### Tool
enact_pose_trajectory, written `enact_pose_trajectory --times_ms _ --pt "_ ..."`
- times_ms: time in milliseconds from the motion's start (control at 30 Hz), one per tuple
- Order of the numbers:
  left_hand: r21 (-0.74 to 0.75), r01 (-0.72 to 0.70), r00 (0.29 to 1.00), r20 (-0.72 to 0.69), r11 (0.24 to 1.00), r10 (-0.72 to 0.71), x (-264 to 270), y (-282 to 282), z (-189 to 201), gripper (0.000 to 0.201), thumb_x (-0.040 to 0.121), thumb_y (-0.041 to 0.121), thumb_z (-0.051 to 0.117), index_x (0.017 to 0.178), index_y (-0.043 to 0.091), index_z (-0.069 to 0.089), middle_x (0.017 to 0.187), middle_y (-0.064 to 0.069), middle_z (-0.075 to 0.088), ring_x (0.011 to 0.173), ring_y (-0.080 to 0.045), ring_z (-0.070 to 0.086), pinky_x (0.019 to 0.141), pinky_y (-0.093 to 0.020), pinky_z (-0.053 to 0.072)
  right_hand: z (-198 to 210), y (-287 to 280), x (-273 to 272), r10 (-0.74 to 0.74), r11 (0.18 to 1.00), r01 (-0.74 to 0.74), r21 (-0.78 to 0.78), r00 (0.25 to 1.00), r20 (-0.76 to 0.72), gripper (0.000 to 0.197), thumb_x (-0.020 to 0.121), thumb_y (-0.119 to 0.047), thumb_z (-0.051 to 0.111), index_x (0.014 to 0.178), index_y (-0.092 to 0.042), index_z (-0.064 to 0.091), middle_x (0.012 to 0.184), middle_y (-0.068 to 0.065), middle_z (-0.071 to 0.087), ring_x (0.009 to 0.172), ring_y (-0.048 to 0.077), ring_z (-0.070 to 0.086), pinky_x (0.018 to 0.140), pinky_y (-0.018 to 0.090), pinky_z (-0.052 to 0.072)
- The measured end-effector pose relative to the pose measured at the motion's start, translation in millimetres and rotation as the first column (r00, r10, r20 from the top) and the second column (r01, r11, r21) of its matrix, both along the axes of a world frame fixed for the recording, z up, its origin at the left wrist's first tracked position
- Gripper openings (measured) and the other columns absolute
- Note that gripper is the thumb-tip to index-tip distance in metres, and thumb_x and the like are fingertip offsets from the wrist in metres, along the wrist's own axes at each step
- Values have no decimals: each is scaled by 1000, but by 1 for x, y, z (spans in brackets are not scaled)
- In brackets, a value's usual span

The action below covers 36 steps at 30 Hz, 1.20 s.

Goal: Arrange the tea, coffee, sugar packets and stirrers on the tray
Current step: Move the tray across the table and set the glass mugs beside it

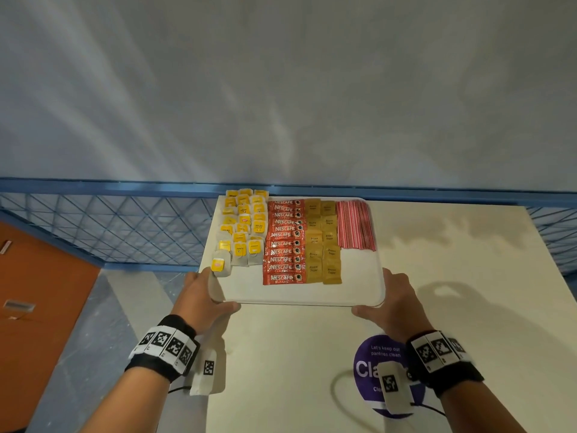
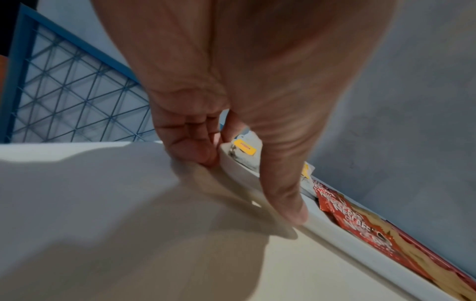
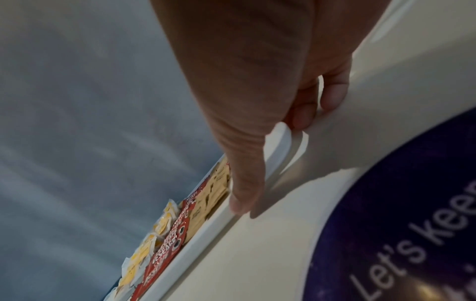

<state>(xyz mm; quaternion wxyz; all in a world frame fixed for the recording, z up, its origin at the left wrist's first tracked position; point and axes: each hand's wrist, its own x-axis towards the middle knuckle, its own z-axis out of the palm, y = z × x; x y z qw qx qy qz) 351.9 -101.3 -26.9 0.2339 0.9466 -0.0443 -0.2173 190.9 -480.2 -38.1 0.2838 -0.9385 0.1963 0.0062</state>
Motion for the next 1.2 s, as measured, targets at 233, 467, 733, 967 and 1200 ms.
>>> enact_pose_trajectory --times_ms 233,467,733,967,1200 --pt "-2 -9 1000 -18 1000 9 7 2 -2 74 64 52 88 125 37 49 117 3 49 95 -14 53 94 -41 52 -3 1 0 -33 999 33 2 999 31 88 57 -52 94 125 -12 54 103 1 51 93 20 53 79 37 54" --pt "2 -13 1000 -19 1000 13 9 2 -1 70 63 51 88 122 39 51 115 4 51 95 -15 55 94 -44 53 -1 1 1 -51 999 50 11 999 13 88 57 -53 93 126 -15 54 103 -1 51 94 19 52 79 35 52" --pt "-11 3 1000 -30 1000 -4 11 7 -4 76 53 66 82 119 43 52 113 8 58 95 -13 61 90 -45 57 7 1 6 -86 994 92 53 991 -103 88 61 -55 91 131 -21 49 107 -2 49 100 17 51 87 35 51" --pt "-46 -38 998 -47 998 35 4 8 1 63 58 70 75 109 42 52 105 8 63 95 -14 64 85 -43 59 21 0 7 -90 975 125 183 977 -191 80 70 -50 87 133 -24 46 115 -3 46 105 17 53 89 31 47" --pt "-74 -92 996 -28 993 90 -17 13 24 75 80 44 78 143 18 46 130 -9 56 108 -24 60 99 -40 48 32 -4 -9 -81 970 134 202 964 -252 86 85 -55 73 153 -19 35 147 5 42 129 23 53 108 42 46"
